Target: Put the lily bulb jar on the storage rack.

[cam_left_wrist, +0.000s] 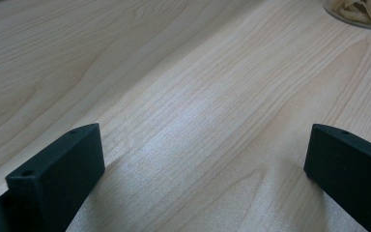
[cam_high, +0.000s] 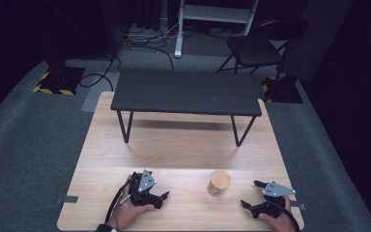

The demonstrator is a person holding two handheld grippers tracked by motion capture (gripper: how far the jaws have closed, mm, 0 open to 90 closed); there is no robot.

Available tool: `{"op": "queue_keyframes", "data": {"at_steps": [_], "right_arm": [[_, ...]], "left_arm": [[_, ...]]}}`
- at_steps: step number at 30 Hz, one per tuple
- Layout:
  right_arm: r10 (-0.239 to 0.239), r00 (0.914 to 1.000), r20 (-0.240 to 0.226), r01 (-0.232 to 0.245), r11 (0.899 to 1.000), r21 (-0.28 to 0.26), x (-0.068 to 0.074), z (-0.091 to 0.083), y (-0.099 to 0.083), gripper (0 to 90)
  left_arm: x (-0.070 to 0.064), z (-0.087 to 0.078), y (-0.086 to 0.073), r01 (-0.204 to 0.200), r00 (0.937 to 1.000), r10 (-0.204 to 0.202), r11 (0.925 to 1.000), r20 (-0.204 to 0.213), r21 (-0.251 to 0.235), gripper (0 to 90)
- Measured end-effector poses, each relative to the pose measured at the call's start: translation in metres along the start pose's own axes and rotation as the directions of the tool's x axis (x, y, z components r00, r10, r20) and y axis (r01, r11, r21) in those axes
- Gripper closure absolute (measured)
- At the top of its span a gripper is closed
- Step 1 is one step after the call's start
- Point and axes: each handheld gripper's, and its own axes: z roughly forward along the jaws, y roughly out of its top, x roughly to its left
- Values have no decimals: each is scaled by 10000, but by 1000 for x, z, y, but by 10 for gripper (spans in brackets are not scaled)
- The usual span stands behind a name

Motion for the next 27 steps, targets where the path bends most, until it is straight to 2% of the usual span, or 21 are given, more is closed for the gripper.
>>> {"op": "queue_keyframes", "data": {"at_steps": [6,9,12,17,20,22,23,27], "right_arm": [[-156,9996,-229,159,9998,111,-5,-2,2,1],[-61,9999,-158,63,9999,152,-4,-3,3,5],[44,9998,-188,-45,10000,-41,-5,-5,1,5],[-184,9995,-244,184,9998,-25,-3,-7,5,5],[-425,9984,-375,417,9989,-214,-2,-8,14,5],[-787,9950,-616,766,9964,-358,-1,-5,28,5],[-787,9950,-616,766,9964,-358,-1,-5,28,5],[-1434,9848,-979,1390,9890,-513,6,3,54,5]], "left_arm": [[0,0,0,7,10000,-7,10000,-16,-1,5],[0,0,0,4,10000,-4,10000,-17,1,5],[0,0,0,3,10000,-3,10000,-16,2,5],[0,0,0,5,10000,-5,10000,-17,2,5],[0,0,0,5,10000,-5,10000,-16,1,5],[0,0,0,5,10000,-5,10000,-17,1,5],[0,0,0,5,10000,-5,10000,-17,1,5],[0,0,0,5,10000,-5,10000,-16,0,5]]}}
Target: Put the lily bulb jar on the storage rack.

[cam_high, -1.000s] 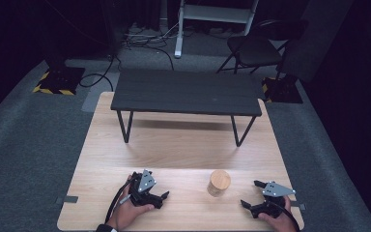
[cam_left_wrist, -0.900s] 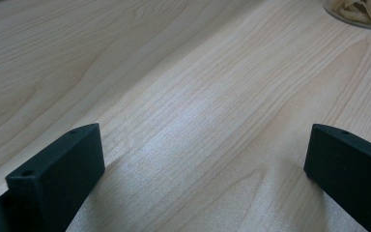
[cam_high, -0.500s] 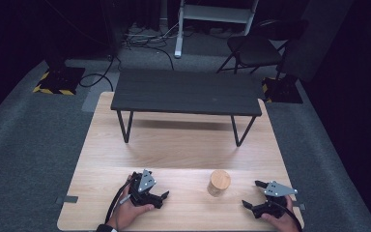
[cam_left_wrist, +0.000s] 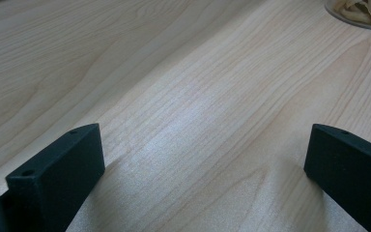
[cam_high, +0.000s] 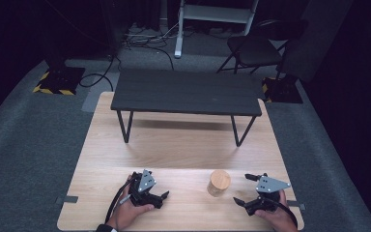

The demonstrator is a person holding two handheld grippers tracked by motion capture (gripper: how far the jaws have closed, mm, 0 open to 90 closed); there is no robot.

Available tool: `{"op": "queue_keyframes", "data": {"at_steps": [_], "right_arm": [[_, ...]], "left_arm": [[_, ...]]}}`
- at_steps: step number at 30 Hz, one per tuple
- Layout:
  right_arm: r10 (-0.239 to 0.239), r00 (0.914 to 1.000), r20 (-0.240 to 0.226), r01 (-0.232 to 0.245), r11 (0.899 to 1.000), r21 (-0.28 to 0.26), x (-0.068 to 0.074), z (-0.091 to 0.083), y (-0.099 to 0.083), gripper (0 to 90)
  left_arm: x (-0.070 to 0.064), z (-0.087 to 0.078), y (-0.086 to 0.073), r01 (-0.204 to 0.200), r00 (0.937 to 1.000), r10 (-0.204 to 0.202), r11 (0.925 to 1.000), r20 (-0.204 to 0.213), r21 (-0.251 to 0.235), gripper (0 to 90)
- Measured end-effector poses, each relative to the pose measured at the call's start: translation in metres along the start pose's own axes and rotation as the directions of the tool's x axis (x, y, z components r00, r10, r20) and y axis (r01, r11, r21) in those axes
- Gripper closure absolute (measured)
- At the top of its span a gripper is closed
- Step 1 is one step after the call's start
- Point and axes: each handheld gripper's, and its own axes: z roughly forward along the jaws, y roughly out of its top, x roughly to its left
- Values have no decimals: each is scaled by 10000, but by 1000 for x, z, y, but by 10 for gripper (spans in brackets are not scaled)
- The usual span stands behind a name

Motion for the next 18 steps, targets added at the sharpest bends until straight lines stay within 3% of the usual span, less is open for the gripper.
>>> {"op": "queue_keyframes", "data": {"at_steps": [7,18], "right_arm": [[-503,9972,-562,508,9987,72,0,20,27,5],[-338,9921,-1211,358,9993,141,-7,47,42,5]], "left_arm": [[0,0,0,1,10000,-1,10000,0,-1,5],[0,0,0,1,10000,-1,10000,3,-3,5]]}}
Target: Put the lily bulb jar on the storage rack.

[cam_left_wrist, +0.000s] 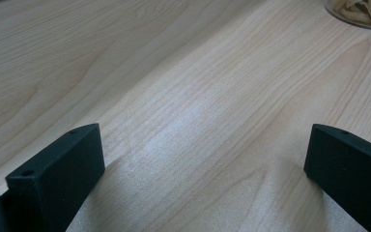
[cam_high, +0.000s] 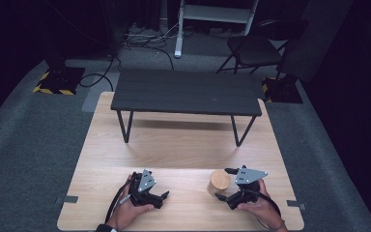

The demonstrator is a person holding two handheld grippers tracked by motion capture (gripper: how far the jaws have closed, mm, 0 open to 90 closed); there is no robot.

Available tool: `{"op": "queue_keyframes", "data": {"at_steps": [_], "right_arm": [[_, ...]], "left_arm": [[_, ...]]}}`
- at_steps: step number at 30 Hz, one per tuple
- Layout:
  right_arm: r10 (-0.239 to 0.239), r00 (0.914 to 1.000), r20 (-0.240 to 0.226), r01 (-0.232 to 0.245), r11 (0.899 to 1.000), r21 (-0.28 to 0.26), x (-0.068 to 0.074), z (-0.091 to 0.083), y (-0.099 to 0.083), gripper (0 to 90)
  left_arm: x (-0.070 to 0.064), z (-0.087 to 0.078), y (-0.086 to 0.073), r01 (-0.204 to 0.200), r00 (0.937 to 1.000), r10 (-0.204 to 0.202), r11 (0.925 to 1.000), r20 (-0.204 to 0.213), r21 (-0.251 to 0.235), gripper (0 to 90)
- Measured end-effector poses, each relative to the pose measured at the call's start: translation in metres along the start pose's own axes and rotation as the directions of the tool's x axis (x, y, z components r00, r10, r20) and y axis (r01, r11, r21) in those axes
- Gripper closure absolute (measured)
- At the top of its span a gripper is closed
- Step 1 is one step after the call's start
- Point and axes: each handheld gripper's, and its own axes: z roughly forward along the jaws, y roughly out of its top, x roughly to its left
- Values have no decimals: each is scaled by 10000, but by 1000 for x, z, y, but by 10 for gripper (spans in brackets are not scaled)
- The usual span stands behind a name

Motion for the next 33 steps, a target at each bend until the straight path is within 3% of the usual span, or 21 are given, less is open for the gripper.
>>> {"op": "queue_keyframes", "data": {"at_steps": [8,14,18,31,33], "right_arm": [[142,9995,-266,-141,9999,18,-8,10,4,9],[258,9995,-153,-254,9993,289,-10,17,5,131],[357,9991,-248,-352,9992,193,-12,21,2,239],[348,9994,25,-348,9988,342,-8,23,7,248],[125,9998,166,-131,9993,348,-3,22,10,248]], "left_arm": [[0,0,0,2,10000,-2,10000,1,3,5],[0,0,0,4,10000,-4,10000,3,3,5],[0,0,0,2,10000,-2,10000,3,1,5],[0,0,0,2,10000,-2,10000,3,3,5],[0,0,0,3,10000,-3,10000,2,3,5]]}}
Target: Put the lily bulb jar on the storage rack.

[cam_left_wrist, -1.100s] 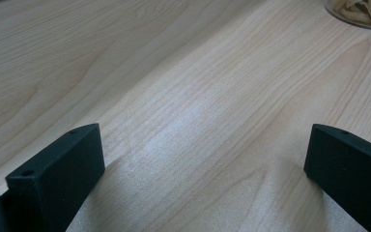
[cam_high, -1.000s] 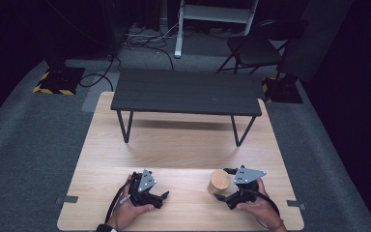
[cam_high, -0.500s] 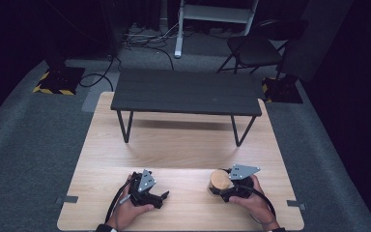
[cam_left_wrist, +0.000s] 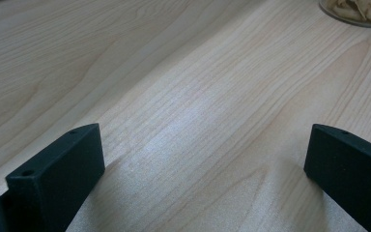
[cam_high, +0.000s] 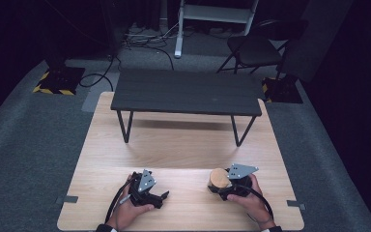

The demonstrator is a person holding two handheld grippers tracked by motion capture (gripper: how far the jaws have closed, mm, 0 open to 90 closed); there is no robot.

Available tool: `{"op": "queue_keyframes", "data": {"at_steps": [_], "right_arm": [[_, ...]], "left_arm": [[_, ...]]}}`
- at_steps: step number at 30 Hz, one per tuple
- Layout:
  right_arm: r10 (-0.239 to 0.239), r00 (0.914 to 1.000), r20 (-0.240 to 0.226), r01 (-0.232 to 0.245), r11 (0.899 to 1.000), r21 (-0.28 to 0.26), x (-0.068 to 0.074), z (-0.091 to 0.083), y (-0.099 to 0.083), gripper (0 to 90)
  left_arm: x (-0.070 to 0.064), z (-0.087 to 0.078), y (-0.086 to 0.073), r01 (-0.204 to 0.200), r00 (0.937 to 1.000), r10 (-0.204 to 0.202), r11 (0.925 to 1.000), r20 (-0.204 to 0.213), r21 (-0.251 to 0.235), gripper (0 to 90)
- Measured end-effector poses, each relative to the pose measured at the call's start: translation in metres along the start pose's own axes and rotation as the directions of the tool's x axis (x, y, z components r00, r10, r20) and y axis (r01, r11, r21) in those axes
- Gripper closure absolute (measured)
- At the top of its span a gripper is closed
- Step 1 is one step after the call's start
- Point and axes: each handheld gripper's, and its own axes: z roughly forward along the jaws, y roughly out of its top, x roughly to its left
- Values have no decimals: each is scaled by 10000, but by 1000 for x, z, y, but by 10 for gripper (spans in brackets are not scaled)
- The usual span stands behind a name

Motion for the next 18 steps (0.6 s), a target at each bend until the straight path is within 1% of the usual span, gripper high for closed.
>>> {"op": "queue_keyframes", "data": {"at_steps": [5,6,7,10,12,15,18], "right_arm": [[147,9999,51,-147,9998,-112,1,-8,13,249],[147,9999,51,-147,9998,-112,1,-8,13,249],[193,9998,86,-192,9998,-54,0,-12,22,249],[130,9997,187,-131,9999,25,0,-18,38,249],[169,9997,168,-169,9999,28,-3,-23,49,249],[-15,9992,401,14,10000,36,-3,-30,67,249],[76,9989,457,-73,10000,-60,-9,-36,83,249]], "left_arm": [[0,0,0,-2,10000,2,10000,0,2,5],[0,0,0,-2,10000,2,10000,0,2,5],[0,0,0,2,10000,-2,10000,0,0,5],[0,0,0,3,10000,-3,10000,0,0,5],[0,0,0,-2,10000,2,10000,0,3,5],[0,0,0,-2,10000,2,10000,0,3,4],[0,0,0,-1,10000,1,10000,0,4,5]]}}
